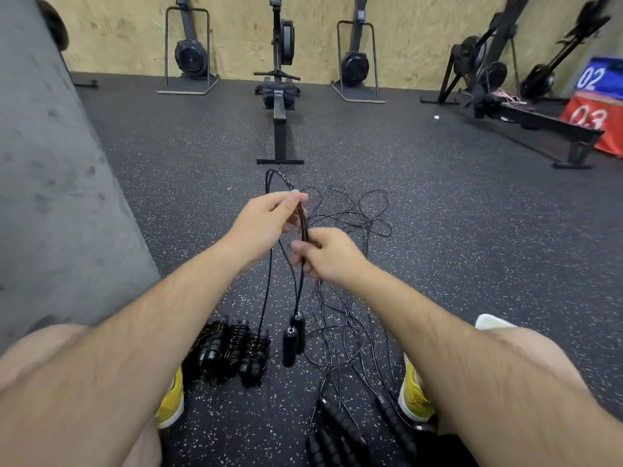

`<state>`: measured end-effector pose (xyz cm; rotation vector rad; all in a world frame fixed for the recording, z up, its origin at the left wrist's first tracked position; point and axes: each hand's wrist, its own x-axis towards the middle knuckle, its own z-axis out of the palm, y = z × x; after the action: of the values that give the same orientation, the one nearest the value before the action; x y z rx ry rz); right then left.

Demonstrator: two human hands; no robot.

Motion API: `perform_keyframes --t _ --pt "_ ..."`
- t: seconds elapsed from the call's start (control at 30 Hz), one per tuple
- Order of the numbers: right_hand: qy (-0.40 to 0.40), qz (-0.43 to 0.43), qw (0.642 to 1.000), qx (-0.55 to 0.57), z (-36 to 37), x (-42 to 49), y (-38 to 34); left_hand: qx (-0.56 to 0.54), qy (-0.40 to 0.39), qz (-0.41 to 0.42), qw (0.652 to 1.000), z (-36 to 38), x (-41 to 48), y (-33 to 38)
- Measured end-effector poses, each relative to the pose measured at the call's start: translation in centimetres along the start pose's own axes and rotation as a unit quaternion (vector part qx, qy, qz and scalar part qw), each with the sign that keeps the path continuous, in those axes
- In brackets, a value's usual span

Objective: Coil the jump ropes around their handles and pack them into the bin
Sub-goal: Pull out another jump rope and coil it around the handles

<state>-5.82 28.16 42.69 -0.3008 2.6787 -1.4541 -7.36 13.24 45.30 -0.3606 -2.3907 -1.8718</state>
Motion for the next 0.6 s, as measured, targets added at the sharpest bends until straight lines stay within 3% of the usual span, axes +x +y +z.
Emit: perform_keyframes --t 0.17,0.27,0.43,0.6 --pt "0.069 -0.055 0.99 0.107 -1.7 1.2 -2.1 -0.046 -0.128 -0.113 0.984 -0.3 -1.9 -2.8" --pt "0.067 -0.049 0.983 0.162 -2.0 1.6 -2.8 0.015 -0.188 -0.106 0.976 0.2 -3.0 -3.4" --pt "0.09 -0.023 0.973 0.211 -2.4 1.8 -2.6 0.049 -0.068 -0.052 0.995 0.6 -2.0 -1.8" --pt "-0.037 0.017 0.999 -0.008 -1.5 -0.3 -0.7 0.007 -0.003 -0.006 1.0 0.5 -0.2 0.8"
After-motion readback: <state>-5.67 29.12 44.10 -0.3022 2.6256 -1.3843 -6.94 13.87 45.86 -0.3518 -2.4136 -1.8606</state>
